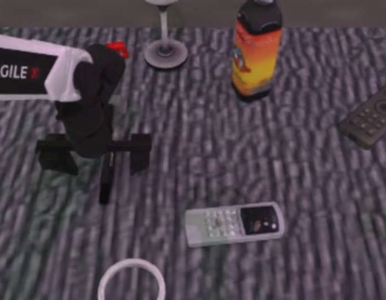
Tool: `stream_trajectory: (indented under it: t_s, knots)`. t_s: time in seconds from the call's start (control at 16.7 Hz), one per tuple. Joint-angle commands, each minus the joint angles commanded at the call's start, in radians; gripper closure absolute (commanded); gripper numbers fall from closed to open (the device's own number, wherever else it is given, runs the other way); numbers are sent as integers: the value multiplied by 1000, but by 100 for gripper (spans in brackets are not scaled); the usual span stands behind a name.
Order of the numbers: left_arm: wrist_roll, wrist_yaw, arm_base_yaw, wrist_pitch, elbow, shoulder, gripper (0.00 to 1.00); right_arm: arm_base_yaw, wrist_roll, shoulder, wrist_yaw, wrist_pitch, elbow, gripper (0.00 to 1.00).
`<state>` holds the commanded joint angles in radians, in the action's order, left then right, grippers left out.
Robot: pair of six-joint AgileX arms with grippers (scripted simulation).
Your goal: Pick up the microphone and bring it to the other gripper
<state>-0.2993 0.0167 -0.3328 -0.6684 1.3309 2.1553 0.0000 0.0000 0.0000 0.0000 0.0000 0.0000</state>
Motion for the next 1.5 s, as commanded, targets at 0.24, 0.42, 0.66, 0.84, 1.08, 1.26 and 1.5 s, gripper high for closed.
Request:
stream_trajectory:
  t_s: [0.24,0.42,0.66,0.84,1.08,1.26,1.5]
  knots:
    - [0,0,0,17,-8,13,0,0,0,0,0,0,0,0]
    - [0,0,0,17,-8,13,15,0,0,0,0,0,0,0]
    - [0,0,0,17,-8,13,45,0,0,0,0,0,0,0]
    - [0,0,0,17,-8,13,68,0,0,0,0,0,0,0]
    - [0,0,0,17,-8,13,98,0,0,0,0,0,0,0]
    - [0,0,0,17,-8,13,100,0,0,0,0,0,0,0]
    - [0,0,0,17,-8,13,100,0,0,0,0,0,0,0]
